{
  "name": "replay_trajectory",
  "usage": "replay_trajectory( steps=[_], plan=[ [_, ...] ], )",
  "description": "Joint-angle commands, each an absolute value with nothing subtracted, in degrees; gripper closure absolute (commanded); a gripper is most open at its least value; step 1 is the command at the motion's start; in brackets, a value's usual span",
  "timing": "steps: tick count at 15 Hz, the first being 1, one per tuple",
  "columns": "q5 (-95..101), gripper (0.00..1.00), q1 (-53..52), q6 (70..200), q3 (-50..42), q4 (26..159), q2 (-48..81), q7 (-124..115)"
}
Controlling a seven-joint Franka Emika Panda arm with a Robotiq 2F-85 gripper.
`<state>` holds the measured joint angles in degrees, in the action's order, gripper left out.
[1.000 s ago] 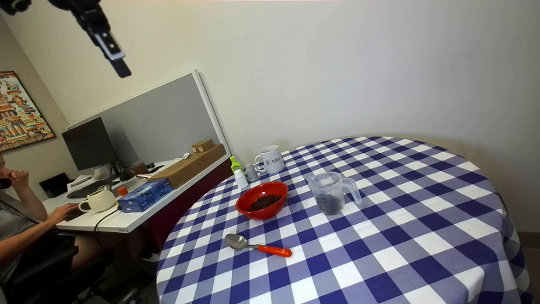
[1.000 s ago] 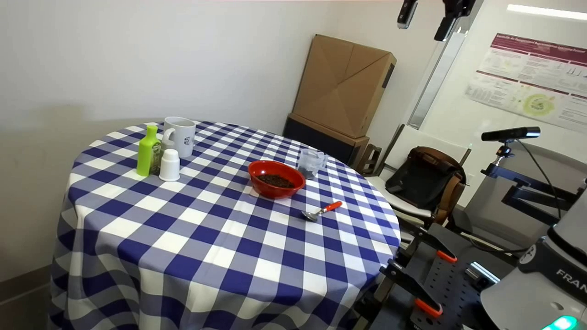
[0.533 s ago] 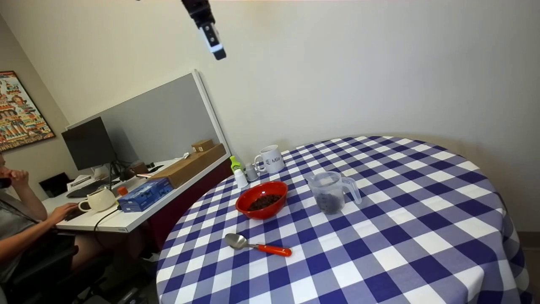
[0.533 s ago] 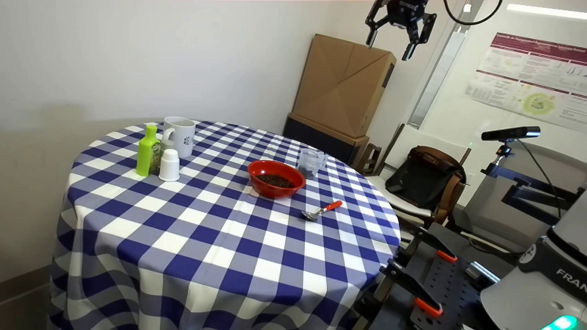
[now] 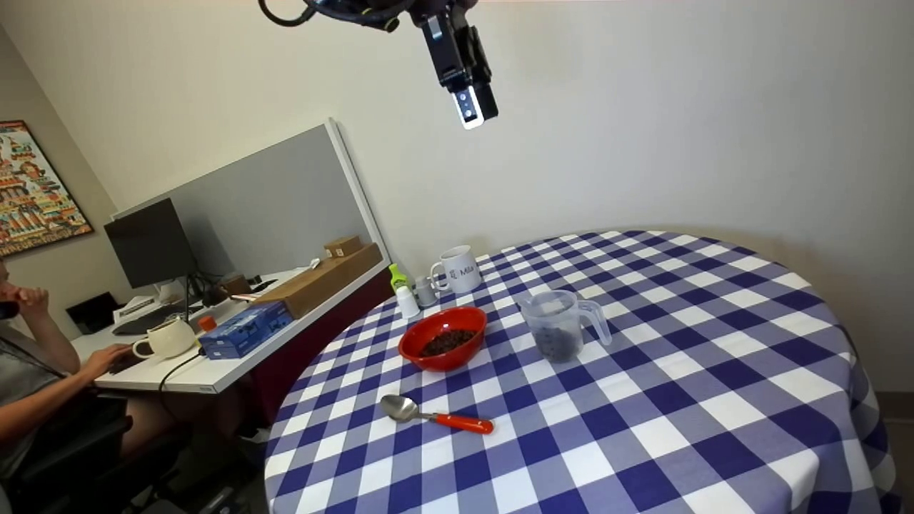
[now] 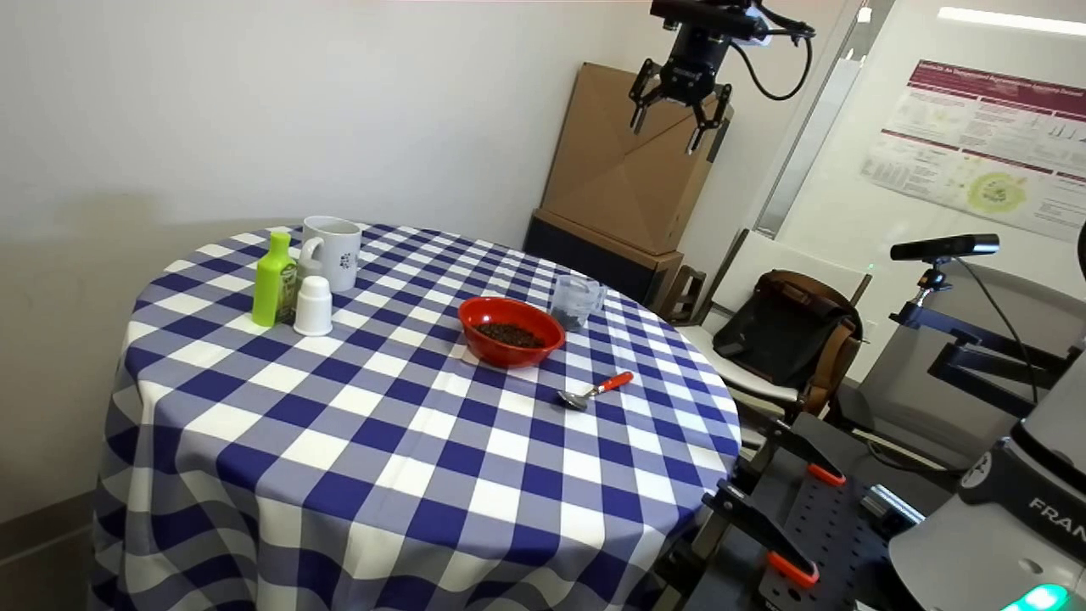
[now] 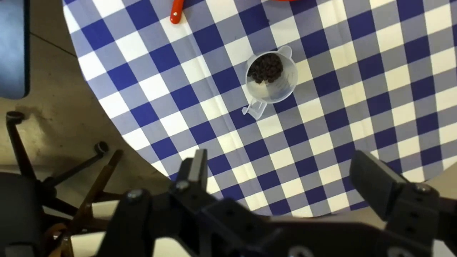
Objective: Pour the contents in the jug into the red bowl
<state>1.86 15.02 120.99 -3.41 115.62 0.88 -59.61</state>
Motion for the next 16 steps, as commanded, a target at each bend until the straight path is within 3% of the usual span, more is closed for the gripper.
replay_trajectory(
  steps=[1, 11, 16],
  plan=[
    [0.0, 0.00, 12.7, 124.3, -6.6, 111.6, 6.9, -69.1],
    [0.9, 0.00, 8.6, 142.6, -13.4, 112.5, 19.7, -98.1],
    [3.4, 0.00, 3.9, 144.8, -18.1, 110.5, 25.3, -116.3]
  ],
)
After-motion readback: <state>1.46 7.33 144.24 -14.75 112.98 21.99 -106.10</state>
